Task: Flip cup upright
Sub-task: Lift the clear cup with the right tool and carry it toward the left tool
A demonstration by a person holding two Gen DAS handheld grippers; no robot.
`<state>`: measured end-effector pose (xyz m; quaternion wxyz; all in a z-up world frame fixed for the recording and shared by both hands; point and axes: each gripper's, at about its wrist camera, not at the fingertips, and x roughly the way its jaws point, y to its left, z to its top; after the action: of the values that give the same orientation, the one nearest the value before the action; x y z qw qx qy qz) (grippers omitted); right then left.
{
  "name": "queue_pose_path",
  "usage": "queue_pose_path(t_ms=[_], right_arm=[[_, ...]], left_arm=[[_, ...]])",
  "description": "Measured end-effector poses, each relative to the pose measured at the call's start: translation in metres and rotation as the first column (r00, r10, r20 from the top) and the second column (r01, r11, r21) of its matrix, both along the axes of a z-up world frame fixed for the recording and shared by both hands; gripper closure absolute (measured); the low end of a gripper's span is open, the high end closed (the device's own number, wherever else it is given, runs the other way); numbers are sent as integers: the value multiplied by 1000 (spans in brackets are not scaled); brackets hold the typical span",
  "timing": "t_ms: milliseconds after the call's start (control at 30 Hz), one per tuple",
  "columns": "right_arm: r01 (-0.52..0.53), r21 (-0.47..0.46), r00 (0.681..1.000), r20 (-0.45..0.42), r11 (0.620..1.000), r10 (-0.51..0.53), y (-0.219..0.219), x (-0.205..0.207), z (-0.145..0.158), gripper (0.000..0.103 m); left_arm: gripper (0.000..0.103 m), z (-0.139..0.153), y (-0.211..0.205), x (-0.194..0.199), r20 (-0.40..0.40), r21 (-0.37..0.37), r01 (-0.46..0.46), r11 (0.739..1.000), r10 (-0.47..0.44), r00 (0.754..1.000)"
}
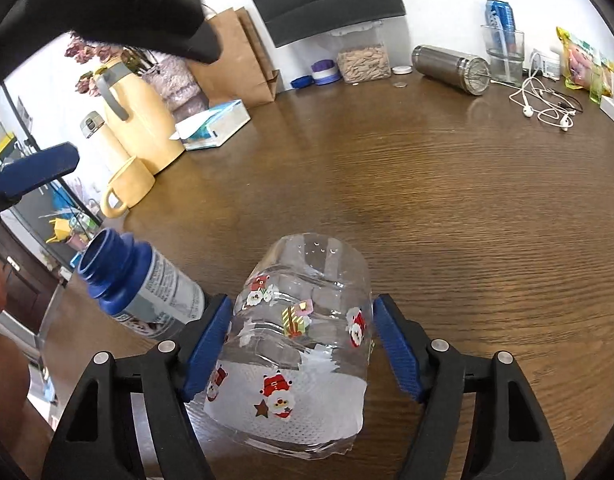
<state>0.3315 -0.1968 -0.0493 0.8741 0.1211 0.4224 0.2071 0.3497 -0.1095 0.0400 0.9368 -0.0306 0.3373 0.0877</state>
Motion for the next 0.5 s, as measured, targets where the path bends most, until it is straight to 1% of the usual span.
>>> queue_pose_path(t_ms=[67,100,200,300,400,467,500], right_arm=[[-7,-20,1000,7,1000,7,-2,-2,2,28],[-11,-42,1000,20,999,12,-4,-3,3,28],[-25,-101,998,57,995,31,-9,-6,6,28],[-17,-95,998,52,995,22,-28,-3,5,28],[18,-72,999,36,997,-16,-51,1,4,28],[28,-66,999,38,997,-26,-61,1,5,28],[27,-67,999,41,997,-24,-63,1,6,28]], left_arm=[[0,-2,-2,5,-21,-28,18,999,-19,1000],[0,-2,-3,4,-19,-28,19,999,-20,1000],[0,2,-8,-6,35,18,7,1000,-8,999],[0,3,-15,-14,61,31,19,999,-21,998],[0,3,-20,-17,80,80,41,996,-47,996],[0,0,-28,-19,73,139,63,988,-73,995],[0,-1,-35,-22,82,184,82,980,-98,992]])
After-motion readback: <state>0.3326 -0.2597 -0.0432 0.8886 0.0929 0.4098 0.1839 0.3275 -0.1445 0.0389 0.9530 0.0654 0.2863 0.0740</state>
